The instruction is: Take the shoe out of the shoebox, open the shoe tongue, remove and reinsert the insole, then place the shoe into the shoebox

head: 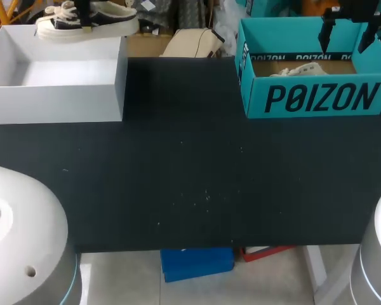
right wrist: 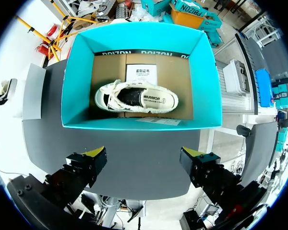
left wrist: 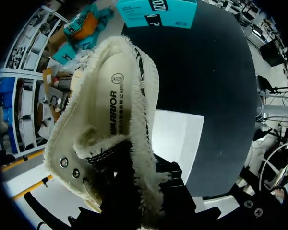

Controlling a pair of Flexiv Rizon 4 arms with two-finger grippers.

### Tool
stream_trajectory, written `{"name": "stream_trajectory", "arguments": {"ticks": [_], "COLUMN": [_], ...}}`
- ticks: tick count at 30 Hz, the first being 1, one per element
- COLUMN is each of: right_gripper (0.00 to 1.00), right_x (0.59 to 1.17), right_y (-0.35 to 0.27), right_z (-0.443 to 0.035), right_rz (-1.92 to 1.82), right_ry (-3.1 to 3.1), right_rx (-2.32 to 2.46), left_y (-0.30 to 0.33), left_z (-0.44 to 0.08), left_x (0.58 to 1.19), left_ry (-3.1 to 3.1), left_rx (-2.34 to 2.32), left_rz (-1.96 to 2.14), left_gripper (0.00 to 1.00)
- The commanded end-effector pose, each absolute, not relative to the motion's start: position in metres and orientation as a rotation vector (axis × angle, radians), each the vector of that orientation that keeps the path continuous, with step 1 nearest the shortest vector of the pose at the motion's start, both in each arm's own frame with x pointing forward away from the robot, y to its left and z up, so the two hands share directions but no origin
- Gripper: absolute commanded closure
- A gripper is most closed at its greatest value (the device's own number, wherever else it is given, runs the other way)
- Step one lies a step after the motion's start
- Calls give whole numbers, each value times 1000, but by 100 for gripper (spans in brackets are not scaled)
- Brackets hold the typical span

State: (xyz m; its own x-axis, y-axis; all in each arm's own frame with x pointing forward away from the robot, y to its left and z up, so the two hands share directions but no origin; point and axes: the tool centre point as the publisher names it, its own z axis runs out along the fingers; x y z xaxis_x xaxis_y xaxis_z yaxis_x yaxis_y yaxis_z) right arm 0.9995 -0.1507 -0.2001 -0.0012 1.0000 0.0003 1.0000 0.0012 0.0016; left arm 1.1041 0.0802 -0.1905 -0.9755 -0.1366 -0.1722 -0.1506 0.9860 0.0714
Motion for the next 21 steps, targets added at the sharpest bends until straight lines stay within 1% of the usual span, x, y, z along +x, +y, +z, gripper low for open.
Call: {"name": "stream_trajectory", "arguments": {"ticks": [1,6,11,15,21], "right_gripper": [0,0,0,0,0], "right_x": [1000,1000,1000,1000,1000], "right_y": [-151,-151,-151,-151,-151], "right_z": [-200,-200,-200,-200,-200], "right_rz": [1,1,1,1,1], "right_ry": [2222,2222,2222,2222,2222], "right_rx": [2221,2221,2221,2221,2221], "left_y": [20,-30,-68,-81,-95], "left_z": [-128,-125,-141,-161,-195], "left_x": [983,939,900,881,869], "left_ry": [2653,2622,2638,2665,2684], "left_rx": [-202,-218,-198,-191,-161], "left_rz": [204,189,159,152,175], "left_gripper": [100,100,100,100,100]}}
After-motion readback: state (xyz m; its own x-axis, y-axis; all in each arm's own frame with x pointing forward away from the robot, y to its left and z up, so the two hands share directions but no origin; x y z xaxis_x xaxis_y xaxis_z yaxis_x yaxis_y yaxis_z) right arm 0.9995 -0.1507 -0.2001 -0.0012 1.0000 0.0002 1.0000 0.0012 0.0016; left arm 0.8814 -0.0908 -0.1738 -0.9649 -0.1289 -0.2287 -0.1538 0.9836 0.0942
